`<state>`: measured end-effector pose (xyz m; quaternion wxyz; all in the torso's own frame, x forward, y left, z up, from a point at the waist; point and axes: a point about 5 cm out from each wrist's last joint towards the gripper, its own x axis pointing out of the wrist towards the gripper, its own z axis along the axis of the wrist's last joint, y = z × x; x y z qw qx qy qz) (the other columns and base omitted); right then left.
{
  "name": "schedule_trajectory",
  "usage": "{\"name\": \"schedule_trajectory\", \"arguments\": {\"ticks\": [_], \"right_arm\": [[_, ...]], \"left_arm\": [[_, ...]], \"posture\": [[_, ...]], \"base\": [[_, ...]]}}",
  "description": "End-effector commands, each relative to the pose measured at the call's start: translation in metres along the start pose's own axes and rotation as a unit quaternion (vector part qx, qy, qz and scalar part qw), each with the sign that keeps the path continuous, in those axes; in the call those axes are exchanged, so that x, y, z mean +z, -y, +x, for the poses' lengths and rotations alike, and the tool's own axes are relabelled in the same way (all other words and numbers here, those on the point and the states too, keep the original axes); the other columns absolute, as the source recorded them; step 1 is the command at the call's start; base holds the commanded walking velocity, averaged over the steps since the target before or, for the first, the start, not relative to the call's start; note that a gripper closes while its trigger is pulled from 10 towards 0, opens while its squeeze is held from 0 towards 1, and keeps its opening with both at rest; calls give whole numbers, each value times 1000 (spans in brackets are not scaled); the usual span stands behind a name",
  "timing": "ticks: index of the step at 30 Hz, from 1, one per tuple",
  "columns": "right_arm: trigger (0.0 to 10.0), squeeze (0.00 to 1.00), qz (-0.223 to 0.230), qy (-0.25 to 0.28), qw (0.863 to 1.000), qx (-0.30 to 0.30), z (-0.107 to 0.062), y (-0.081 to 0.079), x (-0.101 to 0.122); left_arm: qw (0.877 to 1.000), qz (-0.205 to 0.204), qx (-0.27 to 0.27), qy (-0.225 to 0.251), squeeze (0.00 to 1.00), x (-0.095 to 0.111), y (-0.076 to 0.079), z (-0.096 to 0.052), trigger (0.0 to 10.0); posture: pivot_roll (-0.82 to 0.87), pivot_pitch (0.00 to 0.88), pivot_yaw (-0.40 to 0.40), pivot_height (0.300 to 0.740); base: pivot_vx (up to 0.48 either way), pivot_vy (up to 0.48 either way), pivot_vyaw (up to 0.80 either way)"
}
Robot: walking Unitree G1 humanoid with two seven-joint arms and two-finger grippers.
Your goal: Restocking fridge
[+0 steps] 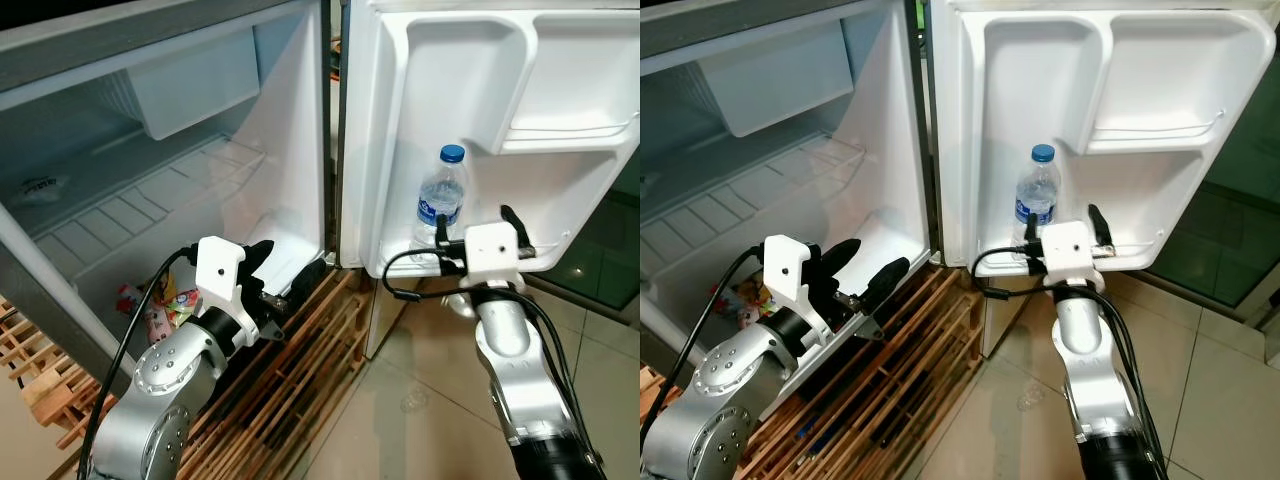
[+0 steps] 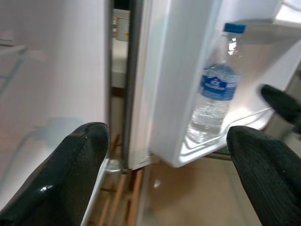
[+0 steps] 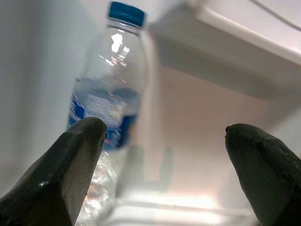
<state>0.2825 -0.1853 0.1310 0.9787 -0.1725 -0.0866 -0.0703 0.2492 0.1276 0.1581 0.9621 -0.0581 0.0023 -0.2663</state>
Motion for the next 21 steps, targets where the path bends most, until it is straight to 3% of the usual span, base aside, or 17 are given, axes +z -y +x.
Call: {"name": "schedule_trajectory", "arguments": {"ticks": [1,2,3,5,7,8,10,12,14,21], "right_arm": [[10000,0,13,2,1000,-15,-4,9,4],[10000,0,42,-14,999,2,-26,17,-5],[10000,0,42,-14,999,2,-26,17,-5],[10000,0,60,-41,997,35,-49,22,-19],[10000,0,60,-41,997,35,-49,22,-19],[10000,0,61,-79,993,57,-60,22,-36],[10000,0,57,-91,992,67,-61,21,-43],[10000,0,50,-103,991,72,-60,20,-50],[10000,0,37,-127,988,75,-56,19,-61],[10000,0,39,-115,989,81,-45,20,-56]], "left_arm": [[999,15,27,-7,0,1,-8,-3,10000],[995,34,94,-1,0,7,-26,-17,10000],[995,34,94,-1,0,7,-26,-17,10000],[987,45,156,1,0,6,-39,-35,10000],[987,45,156,1,0,6,-39,-35,10000],[978,37,206,-7,0,-4,-45,-48,10000],[974,18,227,-9,0,-10,-47,-52,10000],[971,11,239,-13,0,-16,-47,-53,10000],[971,-1,238,-9,0,-22,-43,-43,10000],[973,2,233,-8,0,-21,-42,-31,10000]], "posture": [[-115,0,78,740],[-116,0,66,740],[-116,0,66,740],[-121,0,59,740],[-121,0,59,740],[-131,0,46,740],[-131,0,44,740],[-134,0,40,740],[-145,0,42,740],[-161,0,54,740]], "base": [[0,0,0],[0,0,0],[0,0,0],[0,0,0],[0,0,0],[0,0,0],[0,0,0],[0,-480,0],[0,-480,0],[0,-480,0]]}}
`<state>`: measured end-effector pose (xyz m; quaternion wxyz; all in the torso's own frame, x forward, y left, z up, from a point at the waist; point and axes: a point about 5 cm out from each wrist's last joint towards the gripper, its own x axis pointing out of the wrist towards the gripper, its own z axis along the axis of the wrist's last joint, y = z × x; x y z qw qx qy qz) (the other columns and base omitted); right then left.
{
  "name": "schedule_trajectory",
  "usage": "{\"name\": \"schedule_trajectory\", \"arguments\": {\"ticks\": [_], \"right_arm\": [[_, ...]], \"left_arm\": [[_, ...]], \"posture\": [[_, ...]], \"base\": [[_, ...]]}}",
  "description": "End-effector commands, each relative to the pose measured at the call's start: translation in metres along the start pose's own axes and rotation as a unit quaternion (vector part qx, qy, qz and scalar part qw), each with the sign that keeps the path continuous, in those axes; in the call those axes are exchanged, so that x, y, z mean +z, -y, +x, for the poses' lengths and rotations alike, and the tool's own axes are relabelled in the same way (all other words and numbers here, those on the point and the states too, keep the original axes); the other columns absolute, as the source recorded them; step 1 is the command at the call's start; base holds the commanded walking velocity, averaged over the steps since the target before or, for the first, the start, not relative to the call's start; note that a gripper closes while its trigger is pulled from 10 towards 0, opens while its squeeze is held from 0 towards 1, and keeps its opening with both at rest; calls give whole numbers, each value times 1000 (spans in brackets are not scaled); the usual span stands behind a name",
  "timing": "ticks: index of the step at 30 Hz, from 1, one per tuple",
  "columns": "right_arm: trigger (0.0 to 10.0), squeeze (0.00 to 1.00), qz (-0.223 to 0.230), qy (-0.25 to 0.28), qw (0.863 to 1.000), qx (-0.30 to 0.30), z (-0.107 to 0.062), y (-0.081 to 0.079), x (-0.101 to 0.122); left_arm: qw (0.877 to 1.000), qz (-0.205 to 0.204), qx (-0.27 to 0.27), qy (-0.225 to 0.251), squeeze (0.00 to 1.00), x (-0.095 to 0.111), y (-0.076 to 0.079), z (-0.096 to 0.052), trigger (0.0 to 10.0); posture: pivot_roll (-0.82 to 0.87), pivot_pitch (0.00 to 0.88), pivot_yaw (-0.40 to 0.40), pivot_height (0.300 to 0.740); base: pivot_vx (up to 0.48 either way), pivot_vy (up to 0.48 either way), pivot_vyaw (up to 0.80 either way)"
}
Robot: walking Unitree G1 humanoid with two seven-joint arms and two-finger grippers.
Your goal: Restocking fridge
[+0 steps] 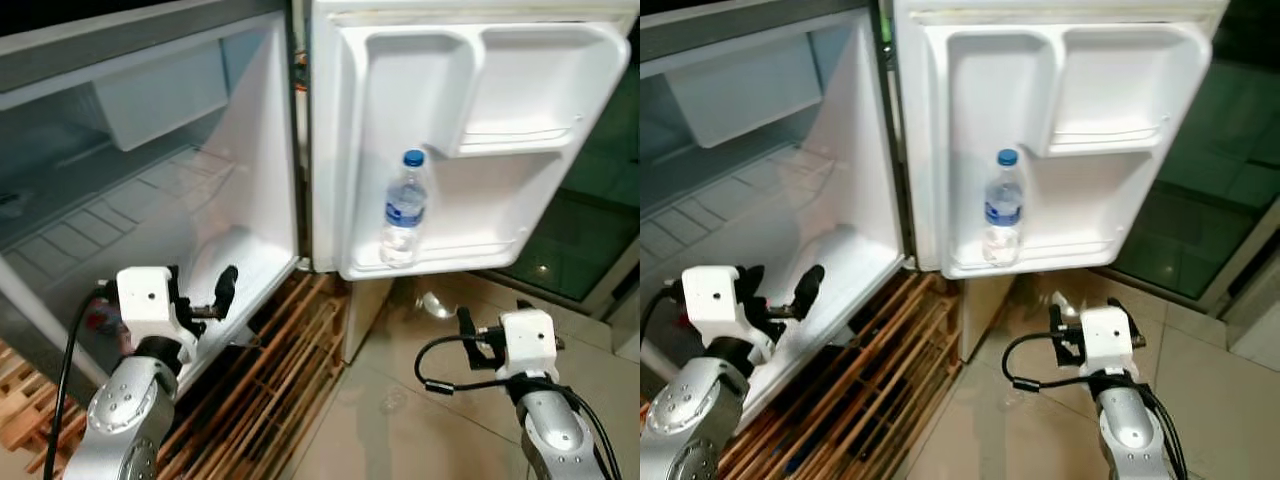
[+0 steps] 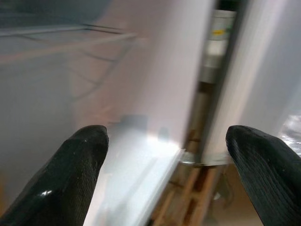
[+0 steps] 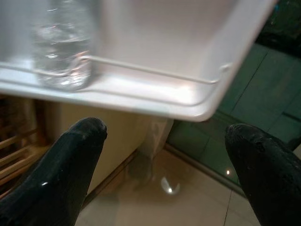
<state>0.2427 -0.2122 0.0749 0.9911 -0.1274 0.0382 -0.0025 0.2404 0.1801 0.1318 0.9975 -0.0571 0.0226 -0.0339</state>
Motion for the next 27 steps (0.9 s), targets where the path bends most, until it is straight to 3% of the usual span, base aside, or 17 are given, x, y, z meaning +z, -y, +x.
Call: {"name": "schedule_trajectory", "arguments": {"ticks": [1,8,13,21,24,27], "right_arm": [[10000,0,1,4,1000,-13,5,10,2],[10000,0,28,20,999,-9,12,7,12],[10000,0,37,40,998,27,17,-8,21],[10000,0,37,54,996,66,25,-23,28],[10000,0,39,56,995,73,24,-26,28],[10000,0,42,50,995,77,22,-29,24]], "left_arm": [[1000,8,3,-2,0,-1,3,7,10000],[1000,8,17,-10,0,-6,-4,4,10000],[999,10,44,-22,0,-14,-10,1,10000],[998,25,51,-18,0,-14,-8,9,10000],[999,13,51,-9,0,-12,-8,10,10000],[999,15,42,-3,0,-9,-11,10,10000]], "posture": [[-161,0,58,740],[-158,0,59,740],[-151,0,51,740],[-150,0,57,740],[-152,0,61,740],[-150,0,64,740]], "base": [[0,-480,0],[0,-480,0],[0,-480,0],[0,-480,749],[0,-480,681],[0,0,660]]}}
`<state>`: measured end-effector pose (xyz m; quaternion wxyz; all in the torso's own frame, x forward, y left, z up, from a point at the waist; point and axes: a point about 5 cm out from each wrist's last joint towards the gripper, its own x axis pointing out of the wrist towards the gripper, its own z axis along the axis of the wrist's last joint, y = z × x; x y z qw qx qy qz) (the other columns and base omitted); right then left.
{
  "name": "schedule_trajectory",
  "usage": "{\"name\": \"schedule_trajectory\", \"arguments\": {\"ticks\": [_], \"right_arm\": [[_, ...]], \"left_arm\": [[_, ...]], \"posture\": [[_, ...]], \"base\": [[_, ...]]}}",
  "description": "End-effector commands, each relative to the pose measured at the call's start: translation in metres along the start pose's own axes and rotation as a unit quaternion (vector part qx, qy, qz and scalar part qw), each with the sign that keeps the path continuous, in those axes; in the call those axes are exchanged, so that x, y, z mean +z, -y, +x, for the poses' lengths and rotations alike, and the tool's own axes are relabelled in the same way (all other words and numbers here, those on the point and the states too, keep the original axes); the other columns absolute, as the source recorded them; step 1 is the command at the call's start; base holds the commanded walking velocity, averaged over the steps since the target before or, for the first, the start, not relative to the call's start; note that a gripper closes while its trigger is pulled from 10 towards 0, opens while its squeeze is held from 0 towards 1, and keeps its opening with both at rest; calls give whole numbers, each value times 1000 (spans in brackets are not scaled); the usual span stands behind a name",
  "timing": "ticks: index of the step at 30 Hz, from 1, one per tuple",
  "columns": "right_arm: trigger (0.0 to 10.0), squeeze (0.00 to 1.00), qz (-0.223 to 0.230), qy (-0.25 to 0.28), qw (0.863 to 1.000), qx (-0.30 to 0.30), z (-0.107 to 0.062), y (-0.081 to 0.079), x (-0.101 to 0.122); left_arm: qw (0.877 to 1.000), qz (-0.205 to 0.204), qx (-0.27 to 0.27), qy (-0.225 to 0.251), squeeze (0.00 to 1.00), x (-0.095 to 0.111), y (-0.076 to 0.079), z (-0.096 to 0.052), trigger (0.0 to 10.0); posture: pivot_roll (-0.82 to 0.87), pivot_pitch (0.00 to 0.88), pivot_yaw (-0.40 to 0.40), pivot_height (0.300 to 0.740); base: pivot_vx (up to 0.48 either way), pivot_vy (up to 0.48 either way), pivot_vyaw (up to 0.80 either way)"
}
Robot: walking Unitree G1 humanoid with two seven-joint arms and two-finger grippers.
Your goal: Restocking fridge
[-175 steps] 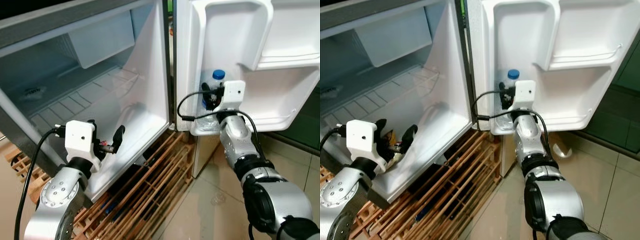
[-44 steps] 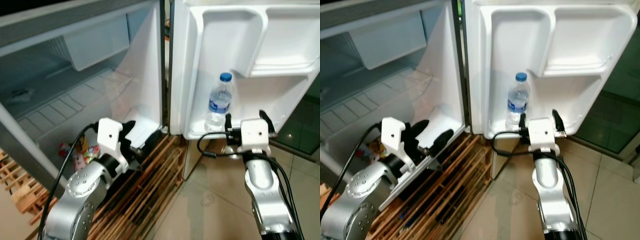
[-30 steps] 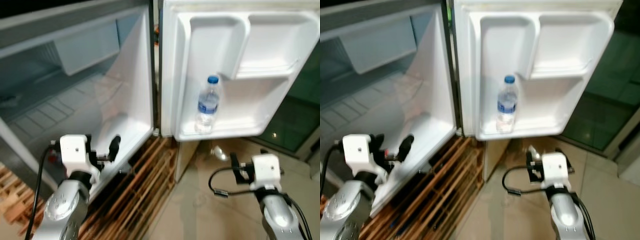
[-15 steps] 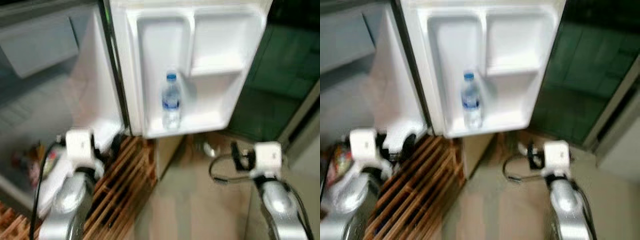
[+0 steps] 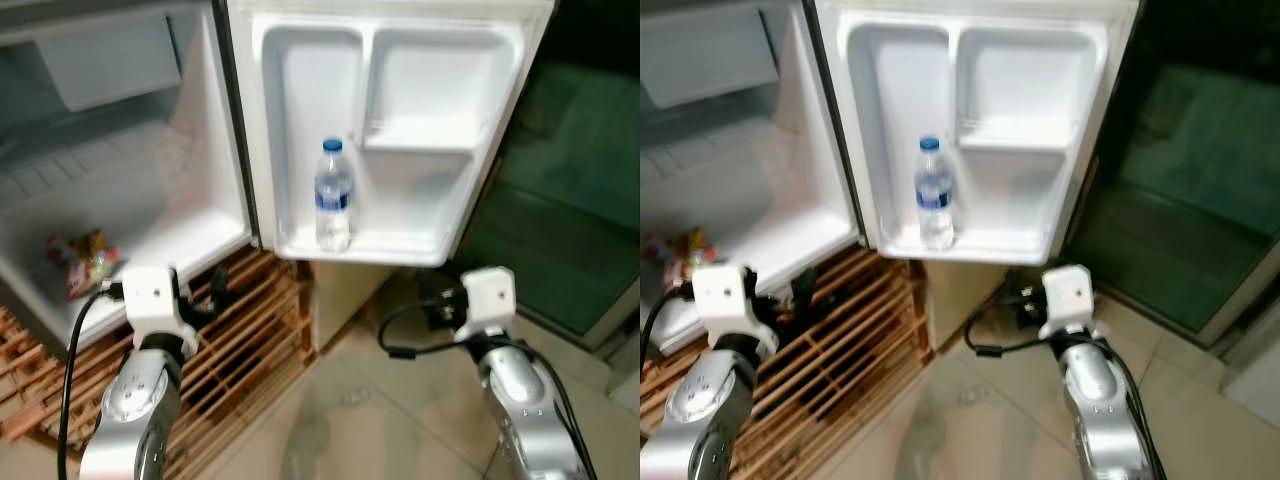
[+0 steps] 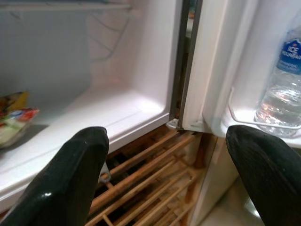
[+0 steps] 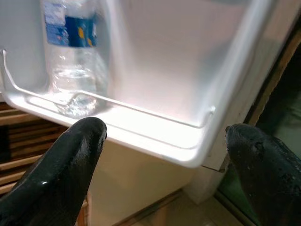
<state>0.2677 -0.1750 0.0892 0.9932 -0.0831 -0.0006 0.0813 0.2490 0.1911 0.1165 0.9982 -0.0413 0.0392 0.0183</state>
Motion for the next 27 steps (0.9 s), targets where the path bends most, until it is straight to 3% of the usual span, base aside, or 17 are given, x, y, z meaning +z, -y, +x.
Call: {"name": "schedule_trajectory", "arguments": {"ticks": [1,3,27], "right_arm": [[10000,0,1,1,1000,-2,-2,3,-1],[10000,0,1,2,1000,2,-2,1,-1],[10000,0,-16,2,1000,24,-6,1,-3]], "left_arm": [[1000,1,-13,14,0,6,2,2,10000],[1000,1,-15,15,0,6,2,2,10000],[1000,-1,-3,2,0,-1,12,3,10000]], "posture": [[-150,0,64,740],[-151,0,67,740],[-163,0,65,740]], "base": [[0,0,656],[0,0,653],[0,-480,634]]}}
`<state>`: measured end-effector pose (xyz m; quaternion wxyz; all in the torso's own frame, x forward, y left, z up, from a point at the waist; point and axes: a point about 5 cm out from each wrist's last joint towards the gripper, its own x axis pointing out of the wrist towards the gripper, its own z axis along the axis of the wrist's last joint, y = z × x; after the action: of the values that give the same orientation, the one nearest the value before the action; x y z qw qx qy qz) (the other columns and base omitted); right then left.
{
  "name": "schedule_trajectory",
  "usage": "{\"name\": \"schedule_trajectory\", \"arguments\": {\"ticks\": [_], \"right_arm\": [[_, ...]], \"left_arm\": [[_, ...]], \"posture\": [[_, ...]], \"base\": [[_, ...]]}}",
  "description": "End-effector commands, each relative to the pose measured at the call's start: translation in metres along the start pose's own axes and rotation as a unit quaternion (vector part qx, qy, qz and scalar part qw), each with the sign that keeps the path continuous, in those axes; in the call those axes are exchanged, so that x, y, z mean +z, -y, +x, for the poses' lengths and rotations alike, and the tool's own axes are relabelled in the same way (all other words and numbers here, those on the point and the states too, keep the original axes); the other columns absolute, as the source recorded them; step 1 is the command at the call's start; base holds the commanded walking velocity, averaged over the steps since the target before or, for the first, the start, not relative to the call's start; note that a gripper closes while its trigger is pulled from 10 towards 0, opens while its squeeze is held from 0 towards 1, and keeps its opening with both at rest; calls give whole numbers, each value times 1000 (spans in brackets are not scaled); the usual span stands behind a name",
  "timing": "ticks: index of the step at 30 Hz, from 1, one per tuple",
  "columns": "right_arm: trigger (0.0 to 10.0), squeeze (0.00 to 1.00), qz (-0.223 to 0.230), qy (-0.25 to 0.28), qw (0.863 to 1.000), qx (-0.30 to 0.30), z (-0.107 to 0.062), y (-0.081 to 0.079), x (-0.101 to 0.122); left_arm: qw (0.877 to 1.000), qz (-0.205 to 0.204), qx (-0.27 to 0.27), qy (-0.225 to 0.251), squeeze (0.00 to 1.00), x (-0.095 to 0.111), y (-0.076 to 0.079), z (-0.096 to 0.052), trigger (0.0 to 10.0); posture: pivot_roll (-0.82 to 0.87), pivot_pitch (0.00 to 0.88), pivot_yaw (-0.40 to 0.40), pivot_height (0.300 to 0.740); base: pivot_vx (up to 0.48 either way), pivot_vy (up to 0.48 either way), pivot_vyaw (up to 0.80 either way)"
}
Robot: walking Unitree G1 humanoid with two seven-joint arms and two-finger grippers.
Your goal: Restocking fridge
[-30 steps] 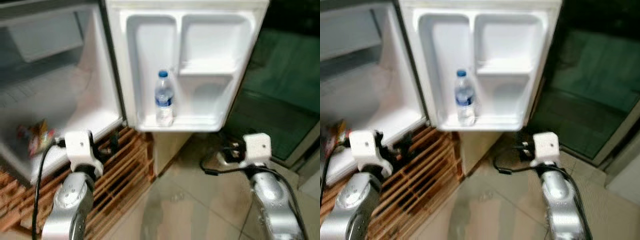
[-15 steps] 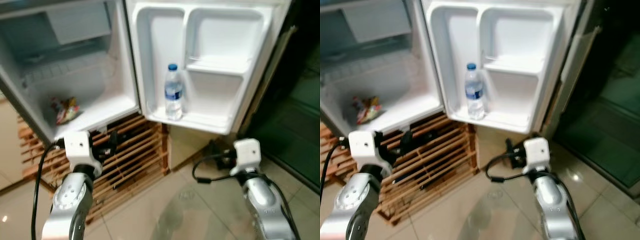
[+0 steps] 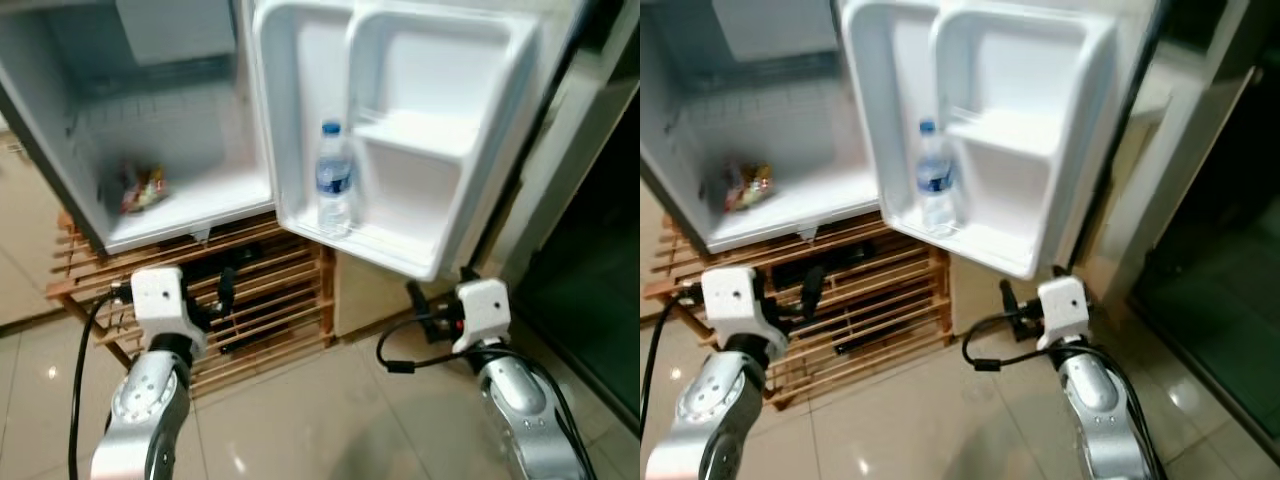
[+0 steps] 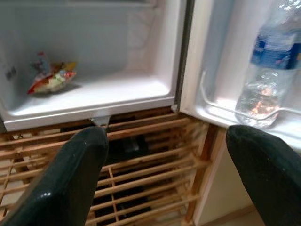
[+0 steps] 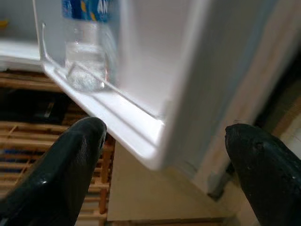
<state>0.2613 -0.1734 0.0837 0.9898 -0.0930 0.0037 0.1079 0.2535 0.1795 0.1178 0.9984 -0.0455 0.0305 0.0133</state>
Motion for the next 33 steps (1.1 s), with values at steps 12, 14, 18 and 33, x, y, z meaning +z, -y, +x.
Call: {"name": "schedule_trajectory", "arguments": {"ticks": [12,14,18,33], "right_arm": [[10000,0,-28,-124,992,-22,-19,21,-37],[10000,0,-46,-154,984,-77,-17,38,-44],[10000,0,-95,-126,980,-124,6,57,-30],[10000,0,-127,-108,958,-232,99,79,29]], "left_arm": [[998,16,32,-56,0,-16,-11,5,10000],[994,22,58,-87,0,-23,-24,12,10000],[991,19,96,-95,0,-20,-42,24,10000],[990,44,95,-97,0,-11,-59,19,10000]], "posture": [[-163,0,58,740],[-165,0,60,740],[-170,0,69,740],[-38,0,77,740]], "base": [[20,-273,309],[0,0,0],[0,0,0],[0,0,0]]}}
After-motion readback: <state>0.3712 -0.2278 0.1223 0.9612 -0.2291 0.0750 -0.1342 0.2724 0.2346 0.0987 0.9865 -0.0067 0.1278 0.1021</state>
